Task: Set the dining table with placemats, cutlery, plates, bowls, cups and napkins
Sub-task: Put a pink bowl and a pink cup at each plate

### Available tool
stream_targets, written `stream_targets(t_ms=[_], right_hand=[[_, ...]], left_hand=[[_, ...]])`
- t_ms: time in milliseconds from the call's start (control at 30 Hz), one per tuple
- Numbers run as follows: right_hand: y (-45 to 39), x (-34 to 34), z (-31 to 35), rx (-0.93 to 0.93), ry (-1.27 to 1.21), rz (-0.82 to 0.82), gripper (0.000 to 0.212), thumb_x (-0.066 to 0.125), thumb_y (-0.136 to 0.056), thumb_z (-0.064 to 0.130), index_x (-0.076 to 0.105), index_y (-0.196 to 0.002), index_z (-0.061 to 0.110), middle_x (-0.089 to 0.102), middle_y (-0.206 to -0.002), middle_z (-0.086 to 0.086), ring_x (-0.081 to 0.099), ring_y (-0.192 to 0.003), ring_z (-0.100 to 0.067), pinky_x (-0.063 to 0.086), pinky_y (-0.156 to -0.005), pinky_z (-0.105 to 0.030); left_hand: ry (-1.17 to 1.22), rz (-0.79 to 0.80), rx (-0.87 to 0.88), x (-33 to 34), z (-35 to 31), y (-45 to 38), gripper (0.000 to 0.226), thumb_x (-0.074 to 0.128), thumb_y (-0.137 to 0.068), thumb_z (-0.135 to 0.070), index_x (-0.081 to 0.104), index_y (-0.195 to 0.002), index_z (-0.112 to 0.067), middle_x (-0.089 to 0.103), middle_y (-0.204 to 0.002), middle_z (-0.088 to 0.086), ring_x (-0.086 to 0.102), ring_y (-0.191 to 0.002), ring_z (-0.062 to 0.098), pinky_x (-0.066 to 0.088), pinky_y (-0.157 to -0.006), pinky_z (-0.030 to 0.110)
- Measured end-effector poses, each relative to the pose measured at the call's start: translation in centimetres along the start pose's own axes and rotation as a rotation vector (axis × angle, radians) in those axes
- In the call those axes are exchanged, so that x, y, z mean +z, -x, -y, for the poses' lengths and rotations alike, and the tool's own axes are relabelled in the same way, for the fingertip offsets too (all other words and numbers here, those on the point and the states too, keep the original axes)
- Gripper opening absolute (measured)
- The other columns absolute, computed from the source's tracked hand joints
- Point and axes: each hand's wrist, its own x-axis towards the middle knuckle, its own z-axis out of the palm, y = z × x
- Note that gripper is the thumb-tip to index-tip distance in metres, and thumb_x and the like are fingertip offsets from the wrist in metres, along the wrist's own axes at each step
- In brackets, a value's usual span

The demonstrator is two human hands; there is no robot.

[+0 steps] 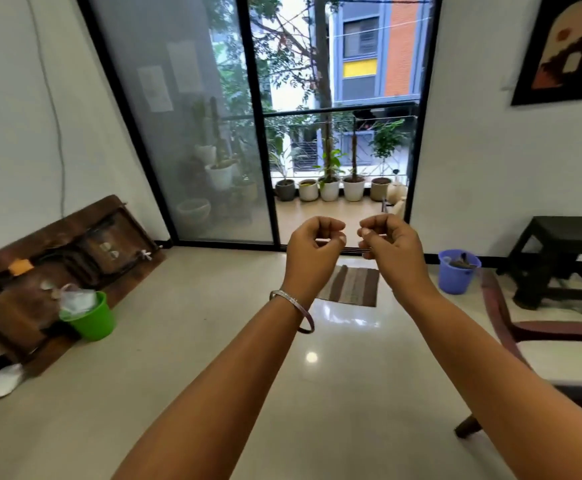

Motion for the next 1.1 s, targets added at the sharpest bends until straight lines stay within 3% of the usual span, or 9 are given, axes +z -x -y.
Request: stream_targets(t_ms=[333, 400, 500, 700, 800, 867, 933, 1033, 1100], right_hand=[[-18.0, -5.7, -10.5, 0.112, 0.062, -0.23, 0.029, 0.041, -0.093, -0.003, 0.062, -0.086, 0.015, 0.065, -0.088, 0.0, 0.061, -0.071, -0.008, 0.051, -0.059, -0.018], [-21.5, -6.7, -12.9, 0.135, 0.078, -0.28, 0.027, 0.039, -0.092, -0.006, 0.063, -0.091, 0.008, 0.065, -0.089, 0.003, 0.062, -0.075, -0.01, 0.052, -0.062, -0.02], [-27.2, -7.7, -16.2, 0.167, 0.09, -0.353, 0.033, 0.038, -0.086, -0.012, 0.062, -0.082, 0.01, 0.064, -0.085, 0.001, 0.061, -0.077, -0.014, 0.05, -0.065, -0.024], [-38.2, -10.7, -22.6, 0.225, 0.096, -0.522, 0.036, 0.041, -0.086, -0.012, 0.062, -0.077, 0.016, 0.067, -0.086, -0.009, 0.064, -0.081, -0.026, 0.056, -0.073, -0.036], [-41.6, -13.4, -24.3, 0.24, 0.111, -0.639, 0.031, 0.044, -0.085, -0.015, 0.061, -0.078, 0.011, 0.065, -0.082, -0.008, 0.065, -0.074, -0.013, 0.053, -0.064, -0.023], [-43.0, -16.0, -25.4, 0.252, 0.098, -0.755, 0.029, 0.045, -0.085, -0.016, 0.059, -0.078, 0.008, 0.063, -0.077, -0.006, 0.062, -0.062, -0.004, 0.048, -0.055, -0.016], [-43.5, -18.9, -26.9, 0.277, 0.098, -0.853, 0.027, 0.045, -0.086, -0.014, 0.058, -0.077, 0.009, 0.062, -0.076, -0.004, 0.059, -0.063, -0.007, 0.047, -0.055, -0.018], [-43.9, -24.8, -29.5, 0.322, 0.103, -1.033, 0.034, 0.042, -0.085, -0.014, 0.056, -0.073, 0.015, 0.062, -0.076, -0.001, 0.055, -0.065, -0.012, 0.047, -0.057, -0.021], [-43.7, -28.2, -30.8, 0.337, 0.104, -1.134, 0.037, 0.04, -0.085, -0.015, 0.053, -0.072, 0.017, 0.061, -0.078, -0.002, 0.054, -0.065, -0.013, 0.045, -0.06, -0.024]], left_hand=[[0.125, 0.147, -0.127, 13.4, 9.0, -18.4, 0.027, 0.055, -0.082, 0.008, 0.066, -0.088, -0.017, 0.064, -0.083, 0.001, 0.06, -0.077, 0.013, 0.052, -0.066, 0.034], [0.148, 0.203, -0.152, 16.1, 11.1, -22.1, 0.022, 0.058, -0.084, 0.005, 0.066, -0.091, -0.014, 0.065, -0.086, 0.002, 0.061, -0.078, 0.013, 0.053, -0.067, 0.032], [0.173, 0.258, -0.158, 19.2, 13.8, -28.4, 0.019, 0.058, -0.086, 0.004, 0.066, -0.095, -0.01, 0.065, -0.085, 0.001, 0.06, -0.076, 0.013, 0.052, -0.066, 0.029], [0.161, 0.479, -0.156, 26.4, 18.6, -41.7, 0.019, 0.057, -0.084, 0.007, 0.066, -0.093, -0.006, 0.06, -0.074, 0.003, 0.055, -0.065, 0.014, 0.048, -0.058, 0.024], [0.14, 0.588, -0.136, 32.2, 20.1, -46.3, 0.023, 0.056, -0.082, 0.008, 0.065, -0.084, -0.012, 0.061, -0.071, 0.004, 0.056, -0.064, 0.016, 0.045, -0.057, 0.024], [0.151, 0.715, -0.154, 37.0, 20.7, -47.6, 0.028, 0.053, -0.081, 0.011, 0.063, -0.078, -0.015, 0.06, -0.067, 0.001, 0.056, -0.058, 0.011, 0.043, -0.051, 0.019], [0.143, 0.857, -0.176, 41.9, 21.5, -47.8, 0.028, 0.051, -0.081, 0.012, 0.062, -0.079, -0.014, 0.062, -0.068, -0.001, 0.057, -0.057, 0.006, 0.044, -0.049, 0.016], [0.144, 1.046, -0.18, 49.9, 22.3, -47.3, 0.022, 0.052, -0.082, 0.009, 0.063, -0.09, -0.008, 0.061, -0.071, 0.004, 0.06, -0.066, 0.016, 0.047, -0.053, 0.022], [0.153, 1.133, -0.175, 54.3, 22.6, -46.5, 0.021, 0.051, -0.085, 0.007, 0.062, -0.092, -0.01, 0.059, -0.07, 0.001, 0.058, -0.064, 0.013, 0.046, -0.053, 0.022]])
